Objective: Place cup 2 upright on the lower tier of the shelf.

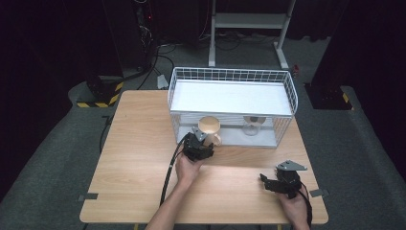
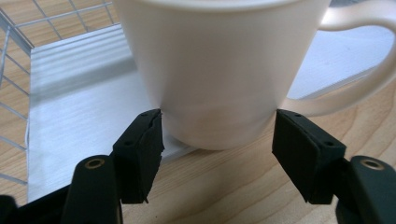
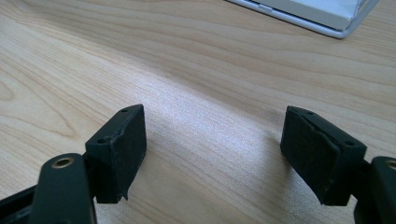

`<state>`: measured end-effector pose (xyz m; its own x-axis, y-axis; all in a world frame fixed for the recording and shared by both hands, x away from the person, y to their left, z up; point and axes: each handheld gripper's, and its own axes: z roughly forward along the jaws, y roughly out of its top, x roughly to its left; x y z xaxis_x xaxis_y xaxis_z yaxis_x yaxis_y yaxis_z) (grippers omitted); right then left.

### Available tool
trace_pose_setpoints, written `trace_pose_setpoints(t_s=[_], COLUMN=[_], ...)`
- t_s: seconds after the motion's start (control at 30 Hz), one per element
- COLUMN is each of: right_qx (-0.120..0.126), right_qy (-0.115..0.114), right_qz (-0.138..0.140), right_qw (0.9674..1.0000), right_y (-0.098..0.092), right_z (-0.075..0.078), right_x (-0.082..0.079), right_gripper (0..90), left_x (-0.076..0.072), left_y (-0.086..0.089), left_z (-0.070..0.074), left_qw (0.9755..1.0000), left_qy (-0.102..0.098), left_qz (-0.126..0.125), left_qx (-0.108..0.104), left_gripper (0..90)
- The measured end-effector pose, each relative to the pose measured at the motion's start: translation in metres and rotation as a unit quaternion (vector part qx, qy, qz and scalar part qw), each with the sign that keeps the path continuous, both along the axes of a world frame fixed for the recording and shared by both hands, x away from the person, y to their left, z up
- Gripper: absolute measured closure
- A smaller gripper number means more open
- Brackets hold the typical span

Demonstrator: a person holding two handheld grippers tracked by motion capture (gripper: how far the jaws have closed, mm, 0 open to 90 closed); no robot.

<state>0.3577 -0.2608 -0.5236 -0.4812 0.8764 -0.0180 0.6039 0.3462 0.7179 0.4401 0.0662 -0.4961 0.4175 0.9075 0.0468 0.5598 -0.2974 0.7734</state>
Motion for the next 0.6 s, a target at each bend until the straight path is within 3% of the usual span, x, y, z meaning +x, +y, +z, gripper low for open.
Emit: trace_pose_setpoints(t_s=[0.3,0.6], right_qx=[0.001,0.001], right_qy=[0.001,0.001], right_qz=[-0.001,-0.001], right_qw=[1.0000,1.0000], right_y=[0.000,0.000], right_z=[0.000,0.000], right_x=[0.000,0.000], right_gripper=[22.6,22.6], left_x=[0.008,0.013], left_y=[-0.005,-0.004], left_z=[0.004,0.003], left_qw=[1.0000,0.9998], left_qy=[0.004,0.005], left_qz=[0.002,0.009], left_qx=[0.006,-0.016], left_gripper=[34.6,36.4])
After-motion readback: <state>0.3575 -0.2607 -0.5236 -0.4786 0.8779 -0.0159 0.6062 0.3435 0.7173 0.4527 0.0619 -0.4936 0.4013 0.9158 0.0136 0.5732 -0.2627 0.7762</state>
